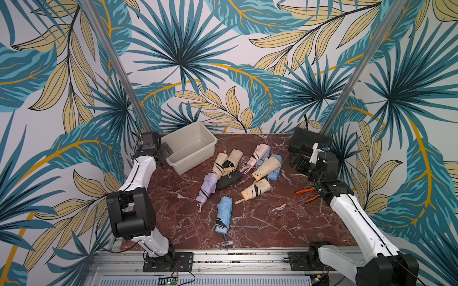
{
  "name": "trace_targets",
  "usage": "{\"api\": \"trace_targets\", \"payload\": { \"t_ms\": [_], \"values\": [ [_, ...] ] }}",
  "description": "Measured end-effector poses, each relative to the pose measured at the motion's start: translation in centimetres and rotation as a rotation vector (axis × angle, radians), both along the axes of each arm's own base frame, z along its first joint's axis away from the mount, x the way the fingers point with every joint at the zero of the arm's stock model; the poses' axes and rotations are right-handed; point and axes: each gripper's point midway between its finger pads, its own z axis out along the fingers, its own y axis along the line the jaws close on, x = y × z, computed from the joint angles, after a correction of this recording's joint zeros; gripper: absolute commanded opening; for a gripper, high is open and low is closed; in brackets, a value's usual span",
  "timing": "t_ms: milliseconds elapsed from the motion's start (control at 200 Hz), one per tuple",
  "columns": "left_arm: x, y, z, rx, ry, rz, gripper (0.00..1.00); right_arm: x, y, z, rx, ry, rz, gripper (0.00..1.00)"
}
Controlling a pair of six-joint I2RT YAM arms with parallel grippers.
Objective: Put the umbrella into the storage box
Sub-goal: Adjust the storage box at the center of the board.
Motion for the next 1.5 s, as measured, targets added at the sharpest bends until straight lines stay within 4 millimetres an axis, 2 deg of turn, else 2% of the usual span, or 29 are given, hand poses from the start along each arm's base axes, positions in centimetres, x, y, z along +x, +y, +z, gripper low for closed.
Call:
{"api": "trace_targets", "payload": {
  "t_ms": [160,361,466,571,756,1027,1152,1327,1497],
  "values": [
    [1.4,0.0,-1.0,0.001,0.030,-0.030,0.64,0.3,0.1,0.2,0.005,0.003,0.002,1.00],
    [1.0,-0.1,-3.3,0.001,0.112,-0.059,0.48,0.1,-0.2,0.8,0.003,-0.008,-0.012,0.99],
    [0.6,-0.2,-3.8,0.008,0.140,-0.073,0.38,-0.2,-0.4,1.2,-0.001,-0.016,-0.022,1.00],
    [0.0,-0.2,-4.1,0.015,0.172,-0.086,0.37,-0.6,-0.5,1.8,-0.002,-0.031,-0.026,0.99],
    [-1.1,-0.3,-4.1,0.033,0.212,-0.118,0.18,-1.5,-0.5,2.2,-0.001,-0.029,-0.024,1.00],
    [-5.3,-1.2,-2.8,0.059,0.243,-0.176,0.00,-2.6,0.8,3.0,0.025,-0.034,0.051,0.97],
    [-6.7,-1.9,-2.5,0.053,0.240,-0.210,0.00,-3.0,2.0,3.4,0.042,-0.044,0.122,0.97],
    [-7.6,-3.2,-2.4,0.033,0.237,-0.272,0.00,-3.3,3.3,3.6,0.063,-0.047,0.192,0.94],
    [-7.5,-6.2,-2.7,0.020,0.243,-0.379,0.00,-3.8,4.7,3.4,0.081,-0.031,0.257,0.92]
  ]
}}
